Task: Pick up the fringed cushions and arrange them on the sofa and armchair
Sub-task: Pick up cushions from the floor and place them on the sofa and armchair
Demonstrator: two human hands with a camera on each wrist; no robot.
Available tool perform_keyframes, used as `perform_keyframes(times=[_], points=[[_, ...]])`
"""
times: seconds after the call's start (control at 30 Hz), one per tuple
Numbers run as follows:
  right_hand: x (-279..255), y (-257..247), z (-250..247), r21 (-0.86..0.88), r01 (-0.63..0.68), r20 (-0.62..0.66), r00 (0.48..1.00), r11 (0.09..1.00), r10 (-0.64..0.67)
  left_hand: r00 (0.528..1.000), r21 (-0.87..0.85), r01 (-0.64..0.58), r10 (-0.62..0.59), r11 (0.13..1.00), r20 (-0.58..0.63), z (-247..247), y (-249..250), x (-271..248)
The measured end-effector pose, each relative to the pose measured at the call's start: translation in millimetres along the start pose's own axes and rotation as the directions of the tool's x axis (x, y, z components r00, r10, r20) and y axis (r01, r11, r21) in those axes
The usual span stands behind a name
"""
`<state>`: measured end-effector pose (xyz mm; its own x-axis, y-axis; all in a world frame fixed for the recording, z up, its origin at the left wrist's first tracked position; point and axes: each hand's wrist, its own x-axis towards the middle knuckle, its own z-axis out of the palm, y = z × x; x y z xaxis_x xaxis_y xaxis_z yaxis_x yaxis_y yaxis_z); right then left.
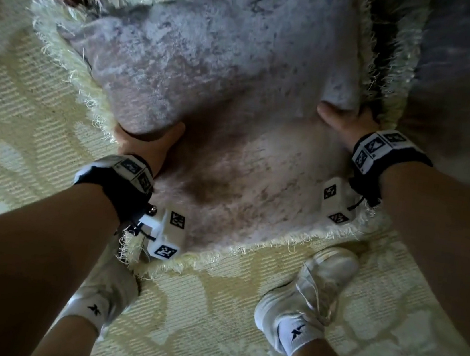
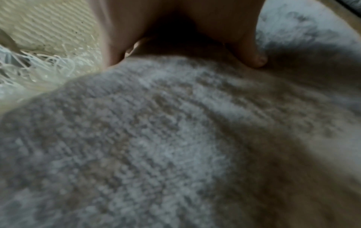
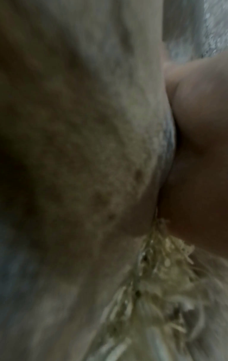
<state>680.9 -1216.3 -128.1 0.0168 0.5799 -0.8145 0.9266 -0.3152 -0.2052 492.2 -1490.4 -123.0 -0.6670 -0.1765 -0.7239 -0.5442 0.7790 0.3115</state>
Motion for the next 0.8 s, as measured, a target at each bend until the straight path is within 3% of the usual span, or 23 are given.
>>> perform_keyframes(times=[0.33, 0.57, 0.67, 0.73, 0.8], points=[[-12.0, 0.6, 4.7, -0.056, 0.048, -0.061, 0.997, 0.997, -0.051, 0.998, -0.155, 0.058, -0.055, 0.986, 0.021, -11.2, -4.7, 10.6], [-40.6, -4.0, 14.8, 0.139, 0.056, -0.102, 0.994, 0.989, -0.042, 0.981, -0.254, 0.187, -0.166, 0.949, 0.100, -34.4, -25.1, 53.6], [-47.0, -7.8, 20.7, 0.018, 0.012, -0.098, 0.995, 1.000, -0.011, 0.979, -0.270, 0.191, -0.163, 0.944, 0.121, -42.6, -46.5, 81.6], [-54.7, -8.0, 28.6, -0.112, -0.038, -0.089, 0.996, 0.993, 0.028, 0.983, -0.238, 0.179, -0.162, 0.955, 0.090, -49.4, -39.6, 69.5], [-58.5, -6.1, 38.2, -0.193, -0.008, -0.128, 0.992, 0.981, -0.018, 0.991, -0.199, 0.123, -0.110, 0.972, 0.075, -55.6, -23.0, 41.3]])
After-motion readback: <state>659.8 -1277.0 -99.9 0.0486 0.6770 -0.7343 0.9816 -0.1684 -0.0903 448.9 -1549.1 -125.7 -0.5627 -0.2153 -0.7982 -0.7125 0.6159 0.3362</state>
